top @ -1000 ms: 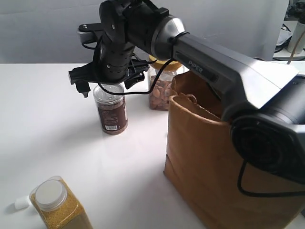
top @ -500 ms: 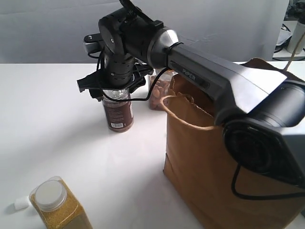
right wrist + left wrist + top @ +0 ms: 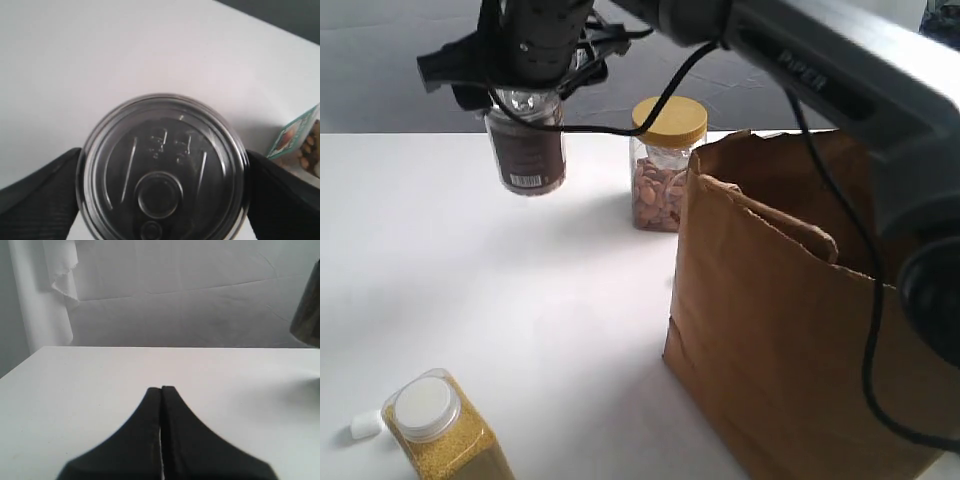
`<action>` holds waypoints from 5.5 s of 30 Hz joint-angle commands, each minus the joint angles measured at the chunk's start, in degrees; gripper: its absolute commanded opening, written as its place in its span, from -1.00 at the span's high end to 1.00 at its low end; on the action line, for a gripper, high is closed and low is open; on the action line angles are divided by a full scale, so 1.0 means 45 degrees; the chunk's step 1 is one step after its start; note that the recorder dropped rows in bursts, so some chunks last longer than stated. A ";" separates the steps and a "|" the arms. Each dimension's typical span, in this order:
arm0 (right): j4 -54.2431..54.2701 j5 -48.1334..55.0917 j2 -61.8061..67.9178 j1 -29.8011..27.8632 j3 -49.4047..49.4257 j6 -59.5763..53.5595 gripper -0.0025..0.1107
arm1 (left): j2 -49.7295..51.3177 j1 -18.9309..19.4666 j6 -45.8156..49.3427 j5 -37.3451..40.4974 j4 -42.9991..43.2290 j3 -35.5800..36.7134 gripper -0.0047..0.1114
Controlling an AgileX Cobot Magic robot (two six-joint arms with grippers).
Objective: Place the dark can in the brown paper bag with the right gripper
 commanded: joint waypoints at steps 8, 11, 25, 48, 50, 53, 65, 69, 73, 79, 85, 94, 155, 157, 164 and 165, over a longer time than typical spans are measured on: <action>-0.3035 0.0577 -0.3824 0.0926 0.2158 0.0359 0.96 | -0.0044 -0.0077 -0.0046 -0.0026 0.0033 0.0045 0.92; -0.3382 -0.0020 -0.5257 0.0975 0.3933 0.0914 0.96 | -0.0044 -0.0077 -0.0046 -0.0026 0.0033 0.0045 0.92; -0.4777 -0.2253 -1.1866 0.0270 1.1223 0.3434 0.96 | -0.0044 -0.0077 -0.0046 -0.0026 0.0033 0.0045 0.92; -0.1028 -0.7466 -1.5590 -0.3518 2.0126 0.1987 0.40 | -0.0044 -0.0077 -0.0046 -0.0026 0.0033 0.0045 0.92; -0.0854 -0.7675 -1.5590 -0.3730 2.0557 0.1987 -0.05 | -0.0044 -0.0077 -0.0046 -0.0026 0.0033 0.0045 0.92; -0.0791 -0.7773 -1.5590 -0.3751 2.0678 0.2012 -0.45 | -0.0044 -0.0077 -0.0046 -0.0026 0.0033 0.0045 0.92; -0.0649 -0.7793 -1.7613 -0.4367 1.9725 0.2072 0.31 | -0.0044 -0.0077 -0.0046 -0.0026 0.0033 0.0045 0.92; -0.0669 -0.7690 -1.8412 -0.5195 1.9757 0.1771 0.80 | -0.0044 -0.0077 -0.0046 -0.0026 0.0033 0.0045 0.92; -0.0448 -0.8008 -1.9110 -0.5940 2.0351 0.0626 0.96 | -0.0044 -0.0077 -0.0046 -0.0026 0.0033 0.0045 0.92; 0.0382 -1.0549 -2.0711 -0.7304 2.2738 -0.1877 0.96 | -0.0044 -0.0077 -0.0046 -0.0026 0.0033 0.0045 0.92; 0.1835 -1.2573 -2.2708 -0.9233 2.5375 -0.3689 0.96 | -0.0044 -0.0077 -0.0046 -0.0026 0.0033 0.0045 0.92; 0.2353 -1.3580 -2.6919 -1.1981 2.7196 -0.3034 0.96 | -0.0044 -0.0077 -0.0046 -0.0026 0.0033 0.0045 0.92; 0.5126 -1.2472 -2.8384 -1.0429 3.0433 -0.6103 0.96 | -0.0044 -0.0077 -0.0046 -0.0125 0.0033 0.0045 0.92; 0.5450 -1.2472 -2.8384 -1.0429 3.0433 -0.6103 0.96 | -0.0044 -0.0077 -0.0046 -0.0125 0.0033 0.0045 0.92; 0.5450 -1.2472 -2.8384 -1.0429 3.0433 -0.6103 0.96 | -0.0044 -0.0077 -0.0046 -0.0125 0.0033 0.0045 0.92; 0.5326 -1.2444 -2.8384 -1.0429 3.0433 -0.6103 0.96 | -0.0044 -0.0077 -0.0046 -0.0125 0.0033 0.0045 0.92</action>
